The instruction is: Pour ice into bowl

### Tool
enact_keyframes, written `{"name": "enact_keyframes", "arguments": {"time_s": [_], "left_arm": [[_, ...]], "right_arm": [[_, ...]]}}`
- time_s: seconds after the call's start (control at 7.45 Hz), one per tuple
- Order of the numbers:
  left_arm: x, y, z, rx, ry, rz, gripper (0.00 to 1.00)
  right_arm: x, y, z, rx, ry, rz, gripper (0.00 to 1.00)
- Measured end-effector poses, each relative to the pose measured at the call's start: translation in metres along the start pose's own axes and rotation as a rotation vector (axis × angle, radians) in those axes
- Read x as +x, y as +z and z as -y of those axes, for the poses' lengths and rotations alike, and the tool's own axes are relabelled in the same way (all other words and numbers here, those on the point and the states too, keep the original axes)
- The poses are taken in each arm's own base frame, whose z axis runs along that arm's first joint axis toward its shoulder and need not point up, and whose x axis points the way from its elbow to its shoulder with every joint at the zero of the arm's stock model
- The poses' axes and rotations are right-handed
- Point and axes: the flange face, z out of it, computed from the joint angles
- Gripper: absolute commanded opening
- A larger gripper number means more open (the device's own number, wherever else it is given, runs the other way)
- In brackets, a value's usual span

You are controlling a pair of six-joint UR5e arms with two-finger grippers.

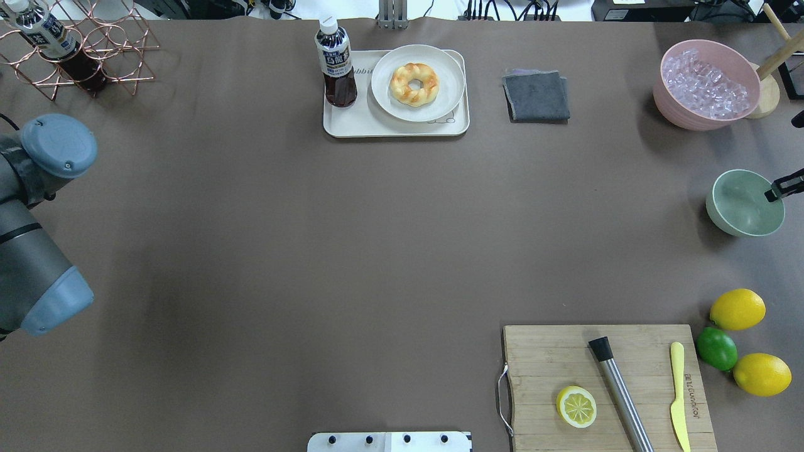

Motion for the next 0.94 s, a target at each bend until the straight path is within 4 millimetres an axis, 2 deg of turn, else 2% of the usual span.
{"name": "enact_keyframes", "arguments": {"time_s": [0.27,0.4,0.67,0.94], "left_arm": [[0.002,0.026,-0.021,0.069,0.015,0.062,0.97],[0.001,0.040,-0.036,0.097,0.037,0.091,0.97],[-0.006,0.053,-0.062,0.131,0.084,0.116,0.97],[-0.006,0.053,-0.066,0.132,0.074,0.114,0.97]], "right_arm": [[-0.010,-0.008,0.008,0.014,-0.009,0.011,0.00],[-0.020,-0.015,0.020,0.017,-0.009,0.035,0.00],[-0.046,-0.047,0.065,0.018,0.010,0.063,0.00],[-0.078,-0.093,0.114,0.005,0.048,0.058,0.00]]}}
